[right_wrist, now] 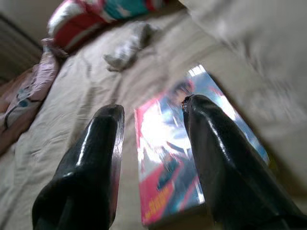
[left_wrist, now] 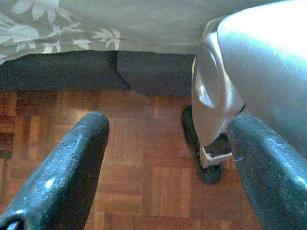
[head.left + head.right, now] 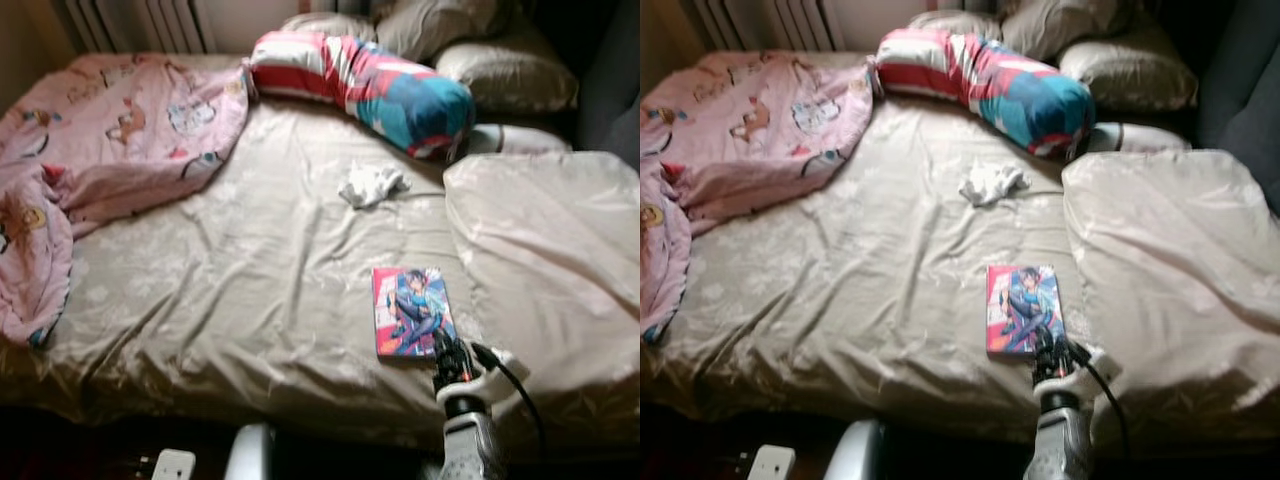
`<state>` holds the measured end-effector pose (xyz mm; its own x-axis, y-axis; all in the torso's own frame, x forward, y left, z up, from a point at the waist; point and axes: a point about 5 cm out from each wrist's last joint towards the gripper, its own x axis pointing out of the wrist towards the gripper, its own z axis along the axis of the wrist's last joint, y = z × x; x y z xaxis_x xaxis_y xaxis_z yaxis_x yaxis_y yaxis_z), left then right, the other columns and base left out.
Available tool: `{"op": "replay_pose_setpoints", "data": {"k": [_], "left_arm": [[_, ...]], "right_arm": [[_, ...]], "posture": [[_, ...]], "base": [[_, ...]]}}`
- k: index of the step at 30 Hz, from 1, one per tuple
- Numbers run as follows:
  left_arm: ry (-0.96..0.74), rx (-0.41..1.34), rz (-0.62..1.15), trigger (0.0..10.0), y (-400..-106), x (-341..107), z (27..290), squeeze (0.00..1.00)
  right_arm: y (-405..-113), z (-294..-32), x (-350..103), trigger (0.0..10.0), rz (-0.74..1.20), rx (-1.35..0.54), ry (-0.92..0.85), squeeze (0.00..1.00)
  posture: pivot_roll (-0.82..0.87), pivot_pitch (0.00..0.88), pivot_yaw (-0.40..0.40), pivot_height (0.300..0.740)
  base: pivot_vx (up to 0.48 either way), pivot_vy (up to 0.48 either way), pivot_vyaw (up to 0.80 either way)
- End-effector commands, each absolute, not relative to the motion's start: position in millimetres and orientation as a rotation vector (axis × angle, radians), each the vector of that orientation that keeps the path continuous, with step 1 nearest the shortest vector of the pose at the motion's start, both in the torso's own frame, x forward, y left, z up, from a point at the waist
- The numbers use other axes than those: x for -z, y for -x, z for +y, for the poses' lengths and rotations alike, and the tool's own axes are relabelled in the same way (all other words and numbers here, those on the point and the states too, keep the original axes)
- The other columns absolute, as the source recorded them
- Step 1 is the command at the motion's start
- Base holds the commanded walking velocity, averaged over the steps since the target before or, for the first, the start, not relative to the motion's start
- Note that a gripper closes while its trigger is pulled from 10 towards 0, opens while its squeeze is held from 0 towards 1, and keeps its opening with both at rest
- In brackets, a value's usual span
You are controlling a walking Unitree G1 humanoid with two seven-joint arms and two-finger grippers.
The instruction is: Clean up the room
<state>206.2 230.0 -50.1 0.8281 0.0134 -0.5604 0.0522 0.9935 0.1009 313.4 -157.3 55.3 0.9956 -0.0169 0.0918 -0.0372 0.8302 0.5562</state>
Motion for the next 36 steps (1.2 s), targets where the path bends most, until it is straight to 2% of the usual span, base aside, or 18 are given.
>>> {"op": "replay_pose_setpoints", "data": {"k": [1, 5, 10, 16, 25, 34, 36], "left_arm": [[-0.085, -0.019, 0.642, 10.0, -197.3, 56.8, 231.5, 0.00], [-0.065, -0.038, 0.639, 10.0, -200.3, 56.6, 228.2, 0.00], [-0.047, -0.053, 0.637, 10.0, -201.7, 56.7, 225.7, 0.00], [-0.032, -0.086, 0.648, 10.0, -200.6, 57.4, 228.7, 0.00], [-0.024, -0.107, 0.657, 10.0, -201.7, 56.7, 232.6, 0.00], [-0.020, -0.141, 0.702, 10.0, -195.3, 61.1, 235.5, 0.00], [-0.015, -0.157, 0.721, 10.0, -191.2, 63.3, 237.6, 0.00]], "right_arm": [[-313.4, -154.8, -57.0, 10.0, -0.082, -0.038, -0.482, 0.00], [-317.5, -154.4, -57.5, 10.0, -0.043, -0.053, -0.397, 0.00], [-316.1, -156.5, -51.3, 10.0, 0.004, -0.048, -0.381, 0.00], [-298.1, -161.2, -19.1, 10.0, 0.193, -0.026, -0.263, 0.00], [-272.5, -171.2, 13.1, 10.0, 0.369, 0.036, -0.219, 0.00], [-242.6, -186.2, 40.6, 10.0, 0.540, 0.124, -0.193, 0.00], [-228.6, -189.7, 51.4, 10.0, 0.609, 0.154, -0.207, 0.00]], "posture": [[0.03, 0.148, 0.026, 0.601], [0.03, 0.135, 0.014, 0.626], [0.03, 0.124, 0.003, 0.646], [0.03, 0.101, -0.008, 0.691], [0.02, 0.070, 0.001, 0.740], [0.02, 0.055, 0.004, 0.740], [0.02, 0.080, 0.005, 0.740]], "base": [[0.000, 0.000, 0.00], [0.000, 0.000, 0.00], [0.000, 0.000, 0.00], [0.000, 0.000, 0.00], [0.000, 0.000, 0.00], [0.000, 0.000, 0.00], [0.000, 0.000, 0.00]]}}
